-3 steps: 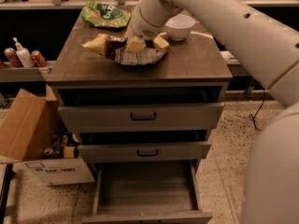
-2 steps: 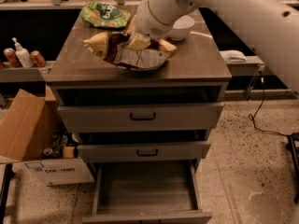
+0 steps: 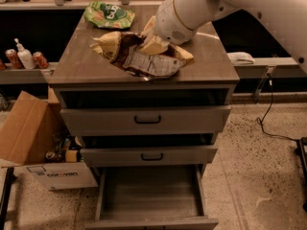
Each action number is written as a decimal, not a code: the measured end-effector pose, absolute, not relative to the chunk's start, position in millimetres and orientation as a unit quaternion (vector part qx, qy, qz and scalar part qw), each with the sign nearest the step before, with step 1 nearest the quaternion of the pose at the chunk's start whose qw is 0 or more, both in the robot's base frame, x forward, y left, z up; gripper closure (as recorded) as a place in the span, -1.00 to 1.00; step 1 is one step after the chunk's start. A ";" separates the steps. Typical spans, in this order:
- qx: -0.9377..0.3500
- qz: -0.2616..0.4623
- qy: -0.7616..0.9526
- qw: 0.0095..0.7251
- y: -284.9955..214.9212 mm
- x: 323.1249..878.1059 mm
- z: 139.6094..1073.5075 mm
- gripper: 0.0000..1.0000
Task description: Place brown chip bag into bottom drawer
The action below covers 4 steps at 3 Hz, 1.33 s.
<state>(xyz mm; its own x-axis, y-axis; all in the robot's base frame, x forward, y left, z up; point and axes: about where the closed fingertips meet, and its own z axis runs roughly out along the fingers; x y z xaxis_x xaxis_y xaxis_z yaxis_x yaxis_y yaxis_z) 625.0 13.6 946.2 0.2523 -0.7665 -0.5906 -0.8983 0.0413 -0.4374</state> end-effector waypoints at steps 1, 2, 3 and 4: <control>-0.686 0.101 0.605 0.392 14.3 618.8 939.1 1.00; -0.688 0.113 0.599 0.394 21.9 580.6 941.8 1.00; -0.700 0.117 0.598 0.371 33.9 527.5 934.6 1.00; -0.712 0.128 0.608 0.327 43.9 493.1 907.0 1.00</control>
Offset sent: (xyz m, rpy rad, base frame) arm -0.1176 0.0184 -0.0257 0.0222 0.0840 0.0709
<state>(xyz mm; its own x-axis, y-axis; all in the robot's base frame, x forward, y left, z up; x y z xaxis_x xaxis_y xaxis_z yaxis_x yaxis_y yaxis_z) 493.1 43.9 907.0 0.2275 -0.7824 -0.5798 -0.9498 -0.0471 -0.3092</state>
